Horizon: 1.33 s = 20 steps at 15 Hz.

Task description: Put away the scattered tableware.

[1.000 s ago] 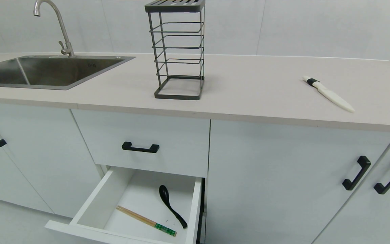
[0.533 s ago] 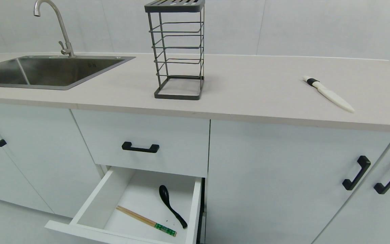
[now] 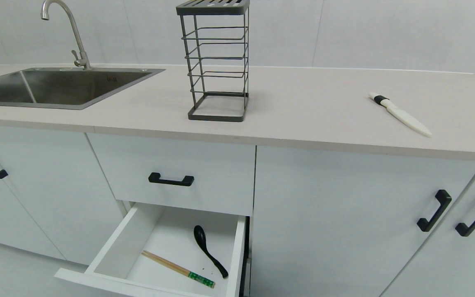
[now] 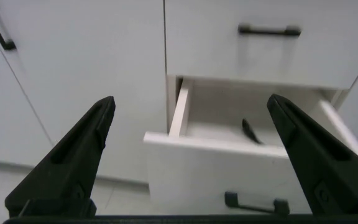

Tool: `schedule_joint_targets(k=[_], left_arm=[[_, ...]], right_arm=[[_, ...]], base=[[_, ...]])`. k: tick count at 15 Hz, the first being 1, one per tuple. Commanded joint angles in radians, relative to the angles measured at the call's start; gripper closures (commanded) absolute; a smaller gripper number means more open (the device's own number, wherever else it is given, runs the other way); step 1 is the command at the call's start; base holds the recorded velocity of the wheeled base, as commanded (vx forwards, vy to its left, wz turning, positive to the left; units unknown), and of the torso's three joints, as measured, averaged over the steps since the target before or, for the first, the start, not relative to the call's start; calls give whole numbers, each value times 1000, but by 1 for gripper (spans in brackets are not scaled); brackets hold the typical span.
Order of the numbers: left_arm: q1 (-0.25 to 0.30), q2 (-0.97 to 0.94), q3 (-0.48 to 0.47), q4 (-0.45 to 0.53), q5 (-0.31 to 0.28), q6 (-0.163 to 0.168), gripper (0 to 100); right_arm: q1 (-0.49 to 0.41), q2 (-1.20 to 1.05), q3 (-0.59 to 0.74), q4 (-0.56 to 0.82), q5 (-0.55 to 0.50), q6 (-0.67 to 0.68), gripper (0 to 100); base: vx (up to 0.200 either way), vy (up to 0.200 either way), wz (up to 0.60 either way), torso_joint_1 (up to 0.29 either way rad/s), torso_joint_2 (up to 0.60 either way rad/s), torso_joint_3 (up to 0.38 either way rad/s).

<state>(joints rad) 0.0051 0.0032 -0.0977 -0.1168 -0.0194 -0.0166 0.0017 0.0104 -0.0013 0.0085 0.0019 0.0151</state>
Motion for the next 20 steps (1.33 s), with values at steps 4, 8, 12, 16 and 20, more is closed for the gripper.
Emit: schedule_joint_targets(k=[4, 8, 12, 16, 20], left_arm=[[-20, 97, -120, 126, -11, -194, 0], [-28, 347, -122, 154, -122, -316, 0], [-30, 580, -96, 146, -202, -174, 0], [-30, 710, -100, 143, -198, 4, 0], [-82, 824, -102, 151, -254, 1, 0]], right_arm=[[0, 5, 0, -4, -2, 2, 0], [0, 5, 0, -2, -2, 2, 0], [0, 5, 0, -2, -2, 2, 0], [0, 5, 0, -2, -2, 2, 0], [0, 5, 0, -4, -2, 2, 0]], base=[[0, 0, 0, 0, 0, 0], [0, 0, 0, 0, 0, 0], [0, 0, 0, 0, 0, 0], [0, 0, 0, 0, 0, 0], [0, 0, 0, 0, 0, 0]])
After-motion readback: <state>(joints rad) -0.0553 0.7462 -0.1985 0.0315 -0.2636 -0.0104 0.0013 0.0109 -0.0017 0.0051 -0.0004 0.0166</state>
